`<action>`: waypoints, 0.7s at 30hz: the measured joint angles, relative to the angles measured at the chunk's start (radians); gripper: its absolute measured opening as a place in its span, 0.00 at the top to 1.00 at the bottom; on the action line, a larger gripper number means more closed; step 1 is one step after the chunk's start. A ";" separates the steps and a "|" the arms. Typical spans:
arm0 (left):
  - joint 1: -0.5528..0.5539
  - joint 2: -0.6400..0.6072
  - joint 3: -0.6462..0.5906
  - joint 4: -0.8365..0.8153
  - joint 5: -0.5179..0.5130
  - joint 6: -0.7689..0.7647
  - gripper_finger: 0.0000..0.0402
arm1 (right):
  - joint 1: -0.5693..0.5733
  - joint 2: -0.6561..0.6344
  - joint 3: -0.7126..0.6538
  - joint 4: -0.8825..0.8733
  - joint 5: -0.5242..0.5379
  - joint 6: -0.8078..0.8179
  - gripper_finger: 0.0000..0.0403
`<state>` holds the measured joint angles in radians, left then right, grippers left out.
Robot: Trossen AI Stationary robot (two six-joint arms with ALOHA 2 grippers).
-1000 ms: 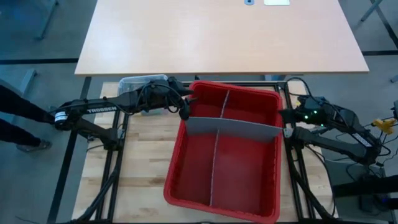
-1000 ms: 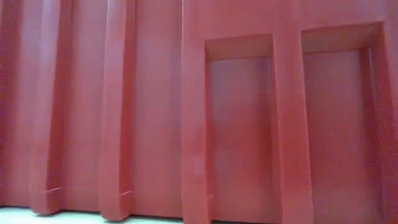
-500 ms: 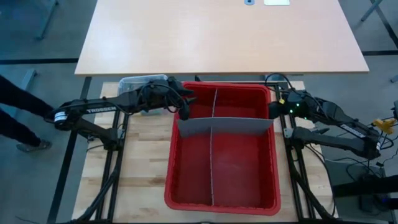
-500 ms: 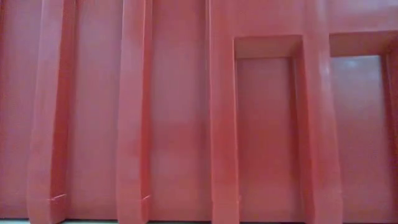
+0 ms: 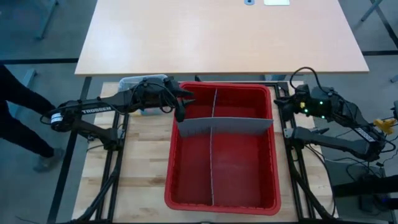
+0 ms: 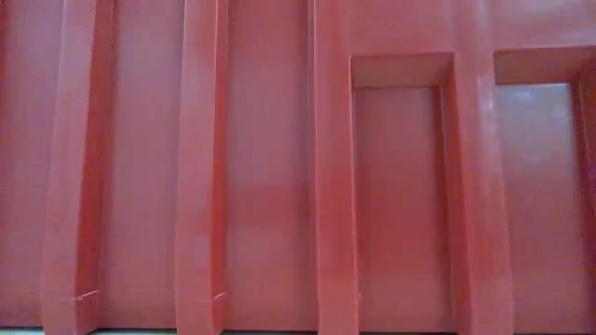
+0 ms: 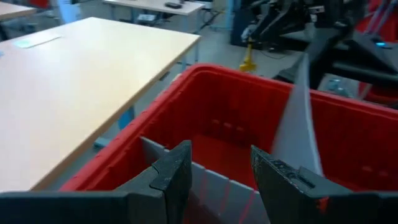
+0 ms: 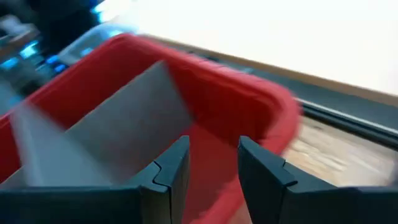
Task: Sort blocks
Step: Insert the bin divider into the red bin
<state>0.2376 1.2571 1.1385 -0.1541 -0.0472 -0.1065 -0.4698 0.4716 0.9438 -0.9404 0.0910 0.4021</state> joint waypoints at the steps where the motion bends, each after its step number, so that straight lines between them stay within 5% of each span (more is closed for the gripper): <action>1: -0.001 -0.001 0.000 -0.003 0.013 -0.001 0.65 | 0.000 0.000 0.004 0.001 -0.022 -0.011 0.74; 15: -0.030 -0.024 0.065 -0.099 0.173 -0.017 0.66 | 0.000 0.007 0.014 0.096 -0.180 -0.113 0.92; 21: -0.060 -0.016 0.150 -0.269 0.223 0.050 0.83 | 0.000 0.022 0.014 0.137 -0.204 -0.193 0.99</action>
<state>0.1775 1.2413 1.2889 -0.4234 0.1760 -0.0567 -0.4694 0.4936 0.9581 -0.8038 -0.1128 0.2088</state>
